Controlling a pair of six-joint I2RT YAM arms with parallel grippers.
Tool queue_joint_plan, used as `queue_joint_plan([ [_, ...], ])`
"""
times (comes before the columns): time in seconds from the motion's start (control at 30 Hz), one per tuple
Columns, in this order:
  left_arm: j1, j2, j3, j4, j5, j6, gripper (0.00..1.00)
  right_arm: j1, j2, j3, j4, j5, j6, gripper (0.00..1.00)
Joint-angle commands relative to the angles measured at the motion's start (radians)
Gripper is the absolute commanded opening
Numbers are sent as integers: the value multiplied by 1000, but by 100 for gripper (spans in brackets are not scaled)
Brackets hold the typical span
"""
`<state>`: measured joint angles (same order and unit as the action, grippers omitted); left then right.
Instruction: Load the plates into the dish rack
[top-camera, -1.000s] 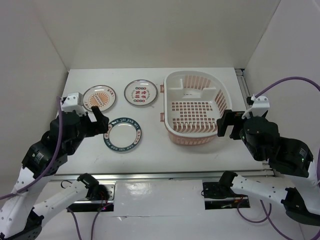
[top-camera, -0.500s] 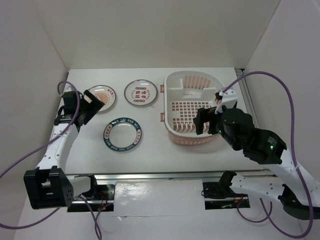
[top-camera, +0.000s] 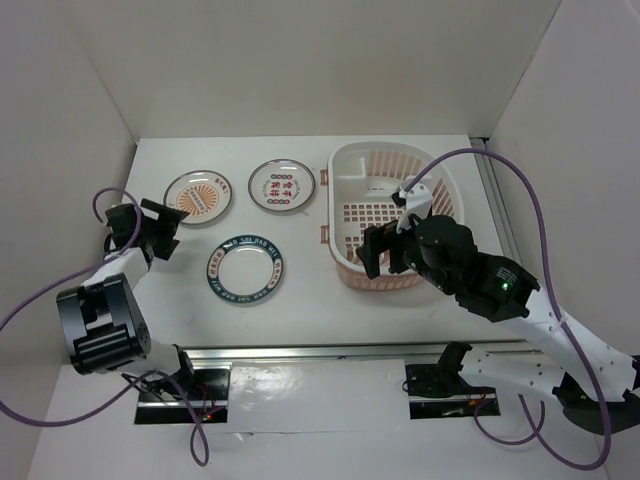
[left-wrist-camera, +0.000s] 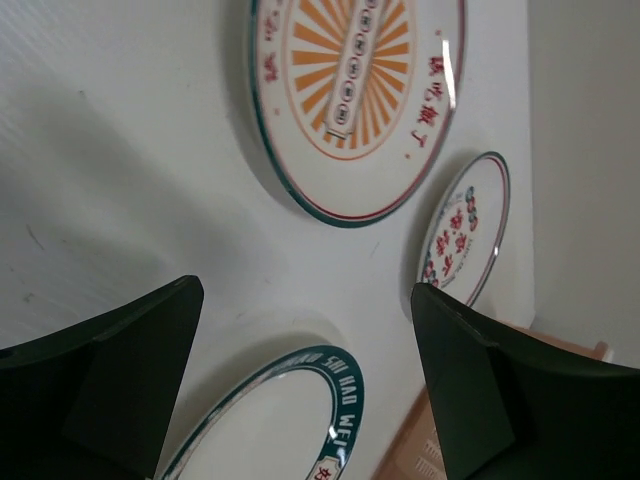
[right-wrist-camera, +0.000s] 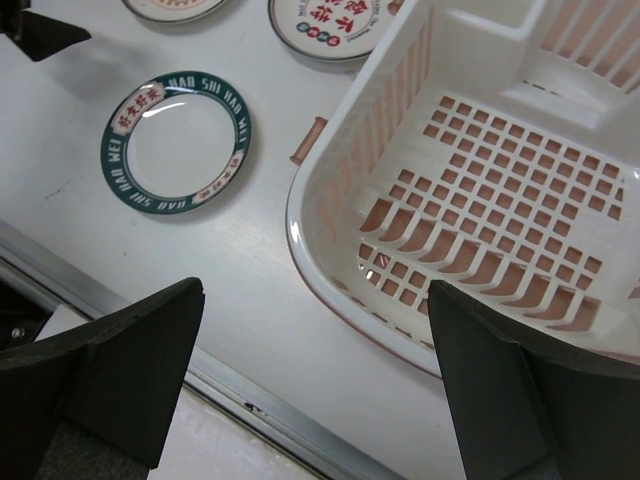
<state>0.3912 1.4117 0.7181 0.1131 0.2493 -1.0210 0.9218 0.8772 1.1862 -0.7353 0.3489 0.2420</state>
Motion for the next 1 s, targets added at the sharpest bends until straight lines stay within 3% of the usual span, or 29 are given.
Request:
queue_joint_plan([
  [0.0,17,90,3,168,29,-56,99,-6,-12,-8,89,-62,-15,100],
  [0.27,8,332,70,266,19,-67,96,-6,-21,1,89,-73,-24,100],
  [0.43,-21,412,125,264,-16,-67,85,-6,-3,-8,108,-64,-24,100],
  [0.5,-32,432,148,254,-28,-67,74,-6,-3,-8,119,-64,-24,100],
  [0.6,-43,457,172,234,-51,-67,65,-6,8,-19,138,-64,-24,100],
  [0.73,-43,507,225,183,-71,-56,37,-6,17,-37,157,-85,-24,100],
  [0.8,-43,529,253,145,-71,-56,17,-6,17,-48,157,-85,-24,100],
  [0.9,-29,570,288,123,-42,-67,0,-6,17,-48,166,-85,-15,100],
  [0.97,-20,579,314,67,-42,-67,0,-6,17,-48,177,-94,-15,100],
])
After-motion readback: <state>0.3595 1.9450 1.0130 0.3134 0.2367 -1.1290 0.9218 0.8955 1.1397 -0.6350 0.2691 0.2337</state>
